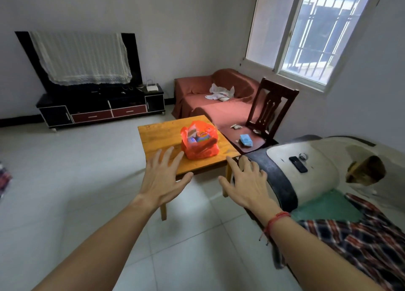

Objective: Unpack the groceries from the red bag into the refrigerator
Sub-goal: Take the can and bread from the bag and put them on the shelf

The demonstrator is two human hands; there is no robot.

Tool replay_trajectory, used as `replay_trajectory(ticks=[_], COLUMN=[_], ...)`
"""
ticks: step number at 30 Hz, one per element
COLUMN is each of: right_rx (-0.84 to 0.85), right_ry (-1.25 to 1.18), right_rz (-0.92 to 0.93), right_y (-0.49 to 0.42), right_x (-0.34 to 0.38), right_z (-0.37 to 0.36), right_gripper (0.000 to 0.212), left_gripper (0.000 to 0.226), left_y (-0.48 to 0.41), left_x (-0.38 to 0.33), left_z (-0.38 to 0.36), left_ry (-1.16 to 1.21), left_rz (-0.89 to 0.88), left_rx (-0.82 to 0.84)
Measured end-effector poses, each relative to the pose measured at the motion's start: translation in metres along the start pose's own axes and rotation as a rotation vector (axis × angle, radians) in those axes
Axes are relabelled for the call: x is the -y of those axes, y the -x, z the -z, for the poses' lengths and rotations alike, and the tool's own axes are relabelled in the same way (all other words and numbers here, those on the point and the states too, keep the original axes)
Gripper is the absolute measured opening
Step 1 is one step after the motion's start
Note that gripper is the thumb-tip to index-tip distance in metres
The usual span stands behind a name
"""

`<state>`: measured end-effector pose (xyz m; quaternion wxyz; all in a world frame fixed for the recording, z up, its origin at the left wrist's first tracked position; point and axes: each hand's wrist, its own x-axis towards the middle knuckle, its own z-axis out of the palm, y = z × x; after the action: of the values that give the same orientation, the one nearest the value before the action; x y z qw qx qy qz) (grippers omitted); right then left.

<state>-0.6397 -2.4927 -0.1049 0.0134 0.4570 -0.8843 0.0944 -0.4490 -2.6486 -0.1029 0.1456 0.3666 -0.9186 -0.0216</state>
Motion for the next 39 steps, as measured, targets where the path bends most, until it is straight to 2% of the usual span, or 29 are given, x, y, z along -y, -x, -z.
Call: replay_trajectory(ticks=[3, 9, 13, 17, 26, 30, 39], right_rx=[0.031, 0.084, 0.107, 0.125, 0.146, 0.181, 0.262], right_ry=[-0.010, -0.005, 0.002, 0.011, 0.004, -0.005, -0.006], right_rz=[-0.001, 0.014, 0.009, -0.006, -0.016, -0.016, 0.078], right_y=[-0.039, -0.128, -0.197, -0.262, -0.383, -0.431, -0.562], right_x=[-0.004, -0.009, -0.009, -0.006, -0.008, -0.015, -0.038], right_z=[-0.014, -0.045, -0.063, -0.077, -0.107, -0.126, -0.173], right_gripper=[0.079, 0.073, 0.072, 0.073, 0.079, 0.078, 0.075], left_gripper=[0.088, 0.093, 0.086, 0.092, 0.082, 0.088, 0.080], left_y=[-0.034, -0.110, -0.179, -0.241, -0.350, -0.391, -0.491], left_x=[0.007, 0.027, 0.051, 0.069, 0.090, 0.100, 0.114], left_z=[-0.021, -0.065, -0.093, -0.118, -0.170, -0.193, -0.252], left_ry=[0.002, 0.037, 0.033, 0.018, 0.074, 0.091, 0.099], left_rz=[0.020, 0.050, 0.055, 0.041, 0.067, 0.086, 0.198], left_rx=[0.039, 0.086, 0.108, 0.116, 0.178, 0.191, 0.265])
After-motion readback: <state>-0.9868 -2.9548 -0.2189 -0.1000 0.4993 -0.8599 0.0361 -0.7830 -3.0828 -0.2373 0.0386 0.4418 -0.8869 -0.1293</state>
